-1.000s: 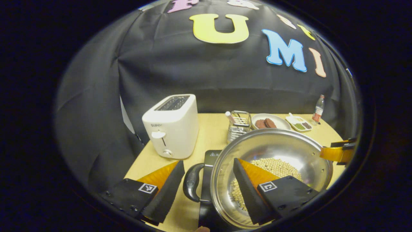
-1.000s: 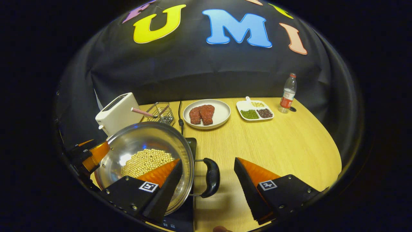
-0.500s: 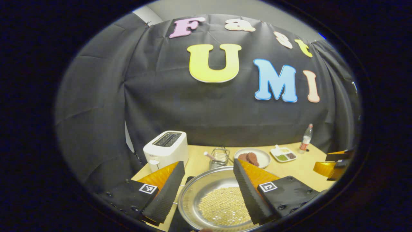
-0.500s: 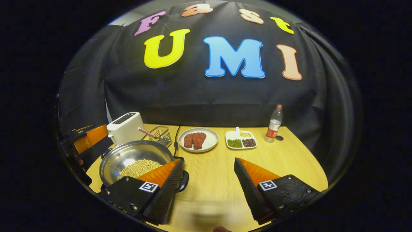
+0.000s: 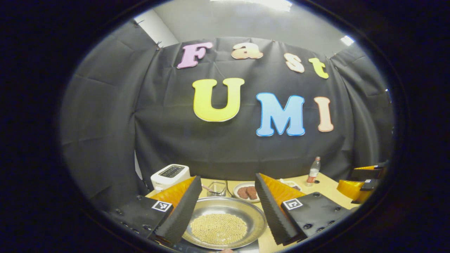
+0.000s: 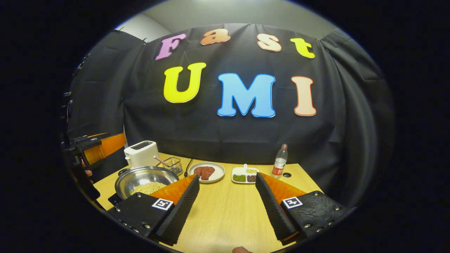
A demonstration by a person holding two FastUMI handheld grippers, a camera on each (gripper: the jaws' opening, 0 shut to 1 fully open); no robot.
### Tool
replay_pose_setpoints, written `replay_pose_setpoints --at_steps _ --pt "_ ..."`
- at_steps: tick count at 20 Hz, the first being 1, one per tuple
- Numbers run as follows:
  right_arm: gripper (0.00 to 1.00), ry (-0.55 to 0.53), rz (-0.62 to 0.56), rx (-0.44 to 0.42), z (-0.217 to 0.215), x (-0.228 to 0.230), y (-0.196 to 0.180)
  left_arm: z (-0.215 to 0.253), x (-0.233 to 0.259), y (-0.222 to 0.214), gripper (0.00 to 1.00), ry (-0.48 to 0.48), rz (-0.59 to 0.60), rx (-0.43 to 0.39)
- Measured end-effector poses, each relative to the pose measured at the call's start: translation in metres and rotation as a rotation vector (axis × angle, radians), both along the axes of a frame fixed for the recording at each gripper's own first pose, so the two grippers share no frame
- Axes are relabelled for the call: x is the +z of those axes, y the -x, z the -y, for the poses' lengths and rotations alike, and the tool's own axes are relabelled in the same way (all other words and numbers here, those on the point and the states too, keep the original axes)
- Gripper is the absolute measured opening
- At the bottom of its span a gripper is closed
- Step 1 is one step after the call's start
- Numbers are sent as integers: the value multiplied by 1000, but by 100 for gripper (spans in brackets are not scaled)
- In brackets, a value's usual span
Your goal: First push the handle of the pot to place it horizontally, then grasp the pot with both hands and set it on the induction cooktop.
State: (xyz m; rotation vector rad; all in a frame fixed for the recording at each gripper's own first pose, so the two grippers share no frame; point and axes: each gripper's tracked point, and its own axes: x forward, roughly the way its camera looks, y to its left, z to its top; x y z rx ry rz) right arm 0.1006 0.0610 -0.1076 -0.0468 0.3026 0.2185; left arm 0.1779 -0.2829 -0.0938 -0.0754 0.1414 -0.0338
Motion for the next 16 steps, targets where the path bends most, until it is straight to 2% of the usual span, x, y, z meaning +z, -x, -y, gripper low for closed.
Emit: replay_pose_setpoints --at_steps 2,11,12,15,16 --pt "97 -2 24 4 15 11 10 21 15 16 100 0 28 -13" --pt "96 -47 86 -1 79 43 65 78 70 92 99 3 113 -13" --pt "96 -61 96 -5 82 49 70 84 75 101 100 -9 123 -18" --pt "96 -102 137 -10 87 63 87 89 97 122 94 -50 165 -30" --pt "96 -101 149 -14 83 70 85 90 100 127 98 -51 176 -34"
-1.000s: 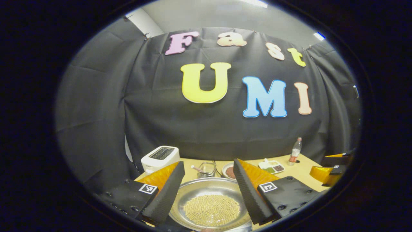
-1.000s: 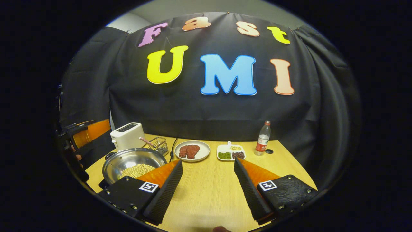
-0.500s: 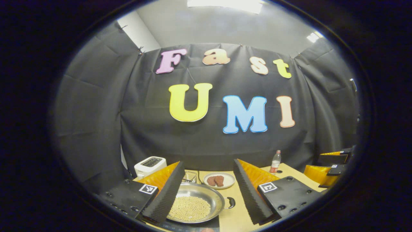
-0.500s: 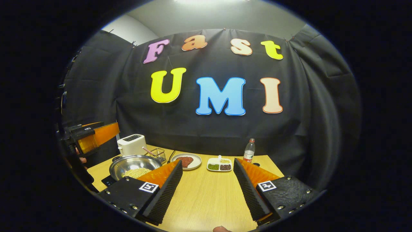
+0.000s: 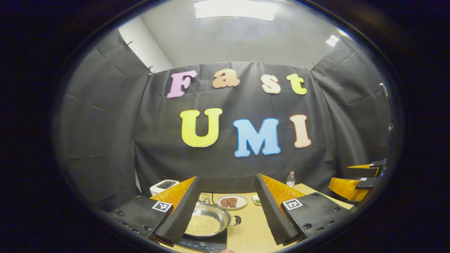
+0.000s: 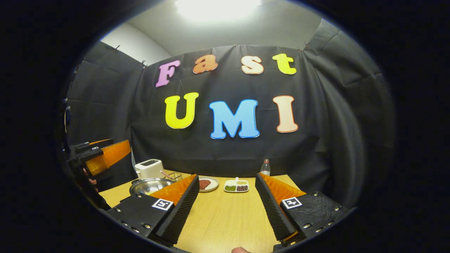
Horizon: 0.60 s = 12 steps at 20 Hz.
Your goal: First push the handle of the pot to place it horizontally, then grasp the pot with both hands and set it on the induction cooktop.
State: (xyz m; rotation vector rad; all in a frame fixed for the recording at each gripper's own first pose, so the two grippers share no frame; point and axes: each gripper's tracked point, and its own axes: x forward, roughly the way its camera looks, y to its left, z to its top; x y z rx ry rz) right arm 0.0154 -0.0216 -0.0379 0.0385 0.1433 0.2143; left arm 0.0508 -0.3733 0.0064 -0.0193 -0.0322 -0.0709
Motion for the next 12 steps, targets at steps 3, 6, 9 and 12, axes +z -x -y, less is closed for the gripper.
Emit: replay_pose_setpoints --at_steps 3,6,9,12 --pt "96 2 38 -18 0 12 15 -4 9 17 94 23 22 -12" --pt "96 3 71 -44 0 21 28 -13 15 30 100 29 37 -14" --pt "96 7 75 -70 -2 24 39 -25 16 39 98 47 44 -20" --pt "96 0 89 -78 -8 30 47 -35 14 44 100 51 41 -25"
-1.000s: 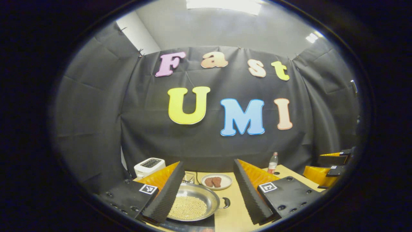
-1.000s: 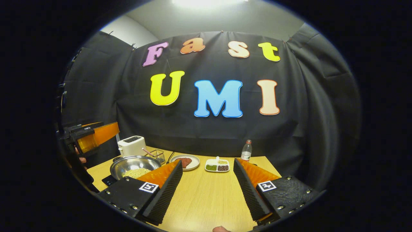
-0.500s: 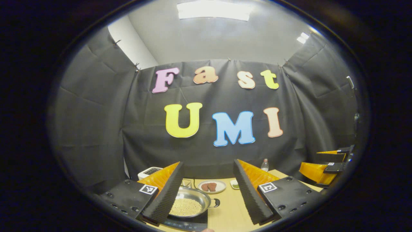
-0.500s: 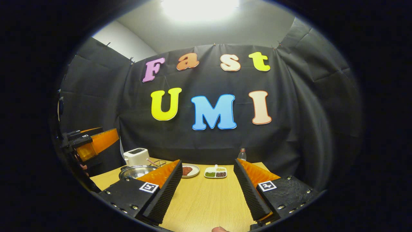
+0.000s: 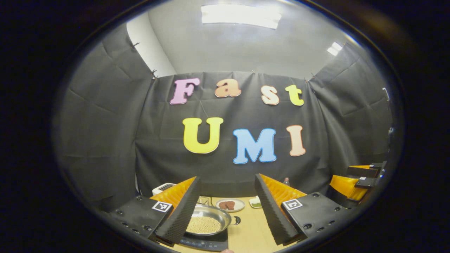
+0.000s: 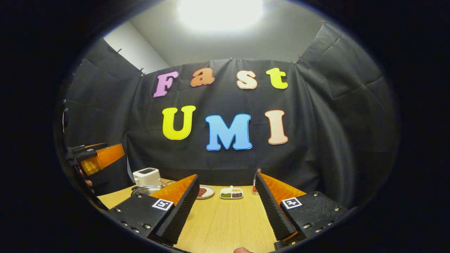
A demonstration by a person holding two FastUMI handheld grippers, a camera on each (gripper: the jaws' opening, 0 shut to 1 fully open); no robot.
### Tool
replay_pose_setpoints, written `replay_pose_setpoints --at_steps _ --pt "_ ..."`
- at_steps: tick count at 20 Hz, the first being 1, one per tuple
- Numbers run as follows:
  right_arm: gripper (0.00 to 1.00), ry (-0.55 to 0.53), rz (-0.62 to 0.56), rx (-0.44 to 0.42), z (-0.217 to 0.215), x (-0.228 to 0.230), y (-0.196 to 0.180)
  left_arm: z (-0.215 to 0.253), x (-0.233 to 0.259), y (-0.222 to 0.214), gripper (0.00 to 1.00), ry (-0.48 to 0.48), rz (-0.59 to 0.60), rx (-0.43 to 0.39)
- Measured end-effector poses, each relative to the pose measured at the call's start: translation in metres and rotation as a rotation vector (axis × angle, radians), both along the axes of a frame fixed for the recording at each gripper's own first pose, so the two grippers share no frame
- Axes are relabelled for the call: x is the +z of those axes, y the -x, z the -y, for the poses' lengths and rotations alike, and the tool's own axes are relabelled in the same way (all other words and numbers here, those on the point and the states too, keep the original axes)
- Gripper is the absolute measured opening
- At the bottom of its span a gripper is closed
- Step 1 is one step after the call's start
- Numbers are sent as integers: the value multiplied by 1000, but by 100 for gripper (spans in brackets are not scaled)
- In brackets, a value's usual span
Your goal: First push the handle of the pot to place it horizontally, then grasp the pot with both hands and set it on the induction cooktop.
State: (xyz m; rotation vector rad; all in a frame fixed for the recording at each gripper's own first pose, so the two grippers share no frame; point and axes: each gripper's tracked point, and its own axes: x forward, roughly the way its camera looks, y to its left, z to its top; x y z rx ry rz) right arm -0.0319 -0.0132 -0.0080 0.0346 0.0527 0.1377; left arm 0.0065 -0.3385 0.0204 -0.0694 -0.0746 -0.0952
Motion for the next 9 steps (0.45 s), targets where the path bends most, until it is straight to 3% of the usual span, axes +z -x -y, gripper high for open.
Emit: replay_pose_setpoints --at_steps 9 --pt "96 8 38 -36 -3 13 8 -20 5 8 100 7 16 3"
